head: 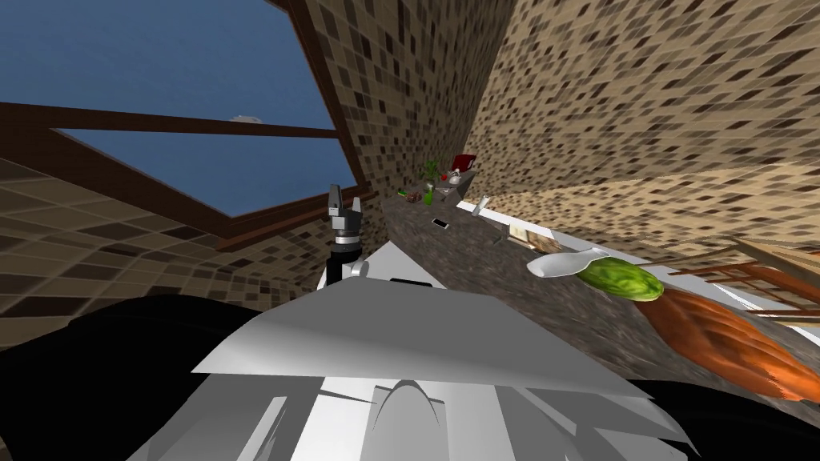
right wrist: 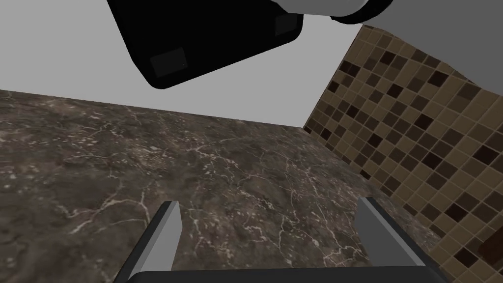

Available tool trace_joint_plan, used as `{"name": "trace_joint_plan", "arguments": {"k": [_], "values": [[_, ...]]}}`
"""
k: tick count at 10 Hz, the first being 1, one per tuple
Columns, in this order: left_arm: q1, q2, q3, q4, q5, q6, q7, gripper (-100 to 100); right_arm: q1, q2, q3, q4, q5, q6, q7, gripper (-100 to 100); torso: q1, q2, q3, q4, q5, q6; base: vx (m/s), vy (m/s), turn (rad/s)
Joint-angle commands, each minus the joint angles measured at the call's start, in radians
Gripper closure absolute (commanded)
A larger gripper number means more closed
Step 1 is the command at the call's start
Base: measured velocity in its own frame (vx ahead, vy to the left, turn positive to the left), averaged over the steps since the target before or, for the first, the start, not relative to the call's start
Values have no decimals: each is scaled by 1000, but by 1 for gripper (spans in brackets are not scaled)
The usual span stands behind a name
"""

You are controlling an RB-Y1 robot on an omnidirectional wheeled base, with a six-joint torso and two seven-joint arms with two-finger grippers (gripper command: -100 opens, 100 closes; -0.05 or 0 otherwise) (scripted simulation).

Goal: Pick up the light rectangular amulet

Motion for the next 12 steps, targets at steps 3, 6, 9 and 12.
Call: {"name": "trace_joint_plan", "arguments": {"k": [3,6,9,12], "values": [[0,0,0,0,0,0,0,0,10,-108,20,74,23,-14,-8,-100,1,-1,0,0,0,0,31,40,135],[0,0,0,0,0,0,0,0,14,-198,44,171,51,-46,-13,-100,0,0,0,0,0,1,32,40,164],[0,0,0,0,0,0,0,0,13,-288,54,202,64,-64,-16,-100,0,-1,0,0,0,0,34,26,121],[0,0,0,0,0,0,0,0,11,-343,62,259,75,-83,-18,-100,-1,0,0,0,0,0,24,11,108]]}}
